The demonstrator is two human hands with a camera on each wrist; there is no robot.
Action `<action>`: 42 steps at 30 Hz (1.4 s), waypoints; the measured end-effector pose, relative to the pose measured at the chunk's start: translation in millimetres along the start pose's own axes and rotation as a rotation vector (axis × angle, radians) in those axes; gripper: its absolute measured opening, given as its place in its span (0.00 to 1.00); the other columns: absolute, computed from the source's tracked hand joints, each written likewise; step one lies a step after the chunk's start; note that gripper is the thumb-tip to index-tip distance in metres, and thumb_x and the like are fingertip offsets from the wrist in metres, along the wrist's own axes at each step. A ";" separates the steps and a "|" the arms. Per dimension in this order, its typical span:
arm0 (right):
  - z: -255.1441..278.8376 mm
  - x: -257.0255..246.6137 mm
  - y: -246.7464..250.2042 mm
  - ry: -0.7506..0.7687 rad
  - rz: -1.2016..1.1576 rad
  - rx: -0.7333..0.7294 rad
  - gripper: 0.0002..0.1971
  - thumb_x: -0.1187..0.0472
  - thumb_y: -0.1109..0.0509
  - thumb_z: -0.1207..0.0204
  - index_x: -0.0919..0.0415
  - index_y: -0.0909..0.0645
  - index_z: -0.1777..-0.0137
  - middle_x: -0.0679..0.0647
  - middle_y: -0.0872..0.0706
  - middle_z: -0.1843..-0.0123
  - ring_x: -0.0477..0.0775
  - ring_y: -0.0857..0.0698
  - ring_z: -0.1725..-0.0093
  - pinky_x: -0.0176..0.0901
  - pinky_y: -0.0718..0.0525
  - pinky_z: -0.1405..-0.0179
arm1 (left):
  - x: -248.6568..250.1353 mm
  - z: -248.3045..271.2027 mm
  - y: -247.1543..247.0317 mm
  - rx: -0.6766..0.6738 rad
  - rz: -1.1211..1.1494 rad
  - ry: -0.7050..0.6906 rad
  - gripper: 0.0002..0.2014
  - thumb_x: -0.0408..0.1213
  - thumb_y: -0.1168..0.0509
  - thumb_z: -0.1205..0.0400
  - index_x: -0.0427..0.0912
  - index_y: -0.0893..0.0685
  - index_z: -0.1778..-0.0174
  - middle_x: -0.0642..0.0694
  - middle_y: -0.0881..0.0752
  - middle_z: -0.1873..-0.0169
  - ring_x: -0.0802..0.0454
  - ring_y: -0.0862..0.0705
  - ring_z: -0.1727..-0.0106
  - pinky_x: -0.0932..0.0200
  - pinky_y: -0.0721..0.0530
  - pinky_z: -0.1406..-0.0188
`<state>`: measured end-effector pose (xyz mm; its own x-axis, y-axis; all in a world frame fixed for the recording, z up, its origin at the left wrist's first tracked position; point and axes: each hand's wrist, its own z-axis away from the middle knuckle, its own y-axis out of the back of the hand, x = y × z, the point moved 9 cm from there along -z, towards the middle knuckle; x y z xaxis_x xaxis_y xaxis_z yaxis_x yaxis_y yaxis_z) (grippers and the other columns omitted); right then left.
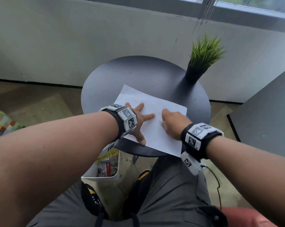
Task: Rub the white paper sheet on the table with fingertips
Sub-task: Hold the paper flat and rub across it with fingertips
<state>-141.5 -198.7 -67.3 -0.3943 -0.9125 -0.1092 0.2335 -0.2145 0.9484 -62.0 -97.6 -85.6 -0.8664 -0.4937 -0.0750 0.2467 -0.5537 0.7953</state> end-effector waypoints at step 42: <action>17.6 1.0 -8.2 0.088 -0.053 0.012 0.08 0.53 0.41 0.18 0.56 0.29 0.46 0.59 0.17 0.49 0.65 0.19 0.50 0.51 0.20 0.54 | 8.6 -9.1 3.6 -0.007 -0.039 -0.042 0.57 0.74 0.27 0.37 0.84 0.63 0.23 0.49 0.66 0.14 0.18 0.55 0.18 0.18 0.38 0.28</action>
<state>-159.4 -191.7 -70.0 -0.3265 -0.9271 -0.1840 0.2039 -0.2592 0.9440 -64.6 -109.9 -88.9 -0.8929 -0.4431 -0.0803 0.2155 -0.5768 0.7879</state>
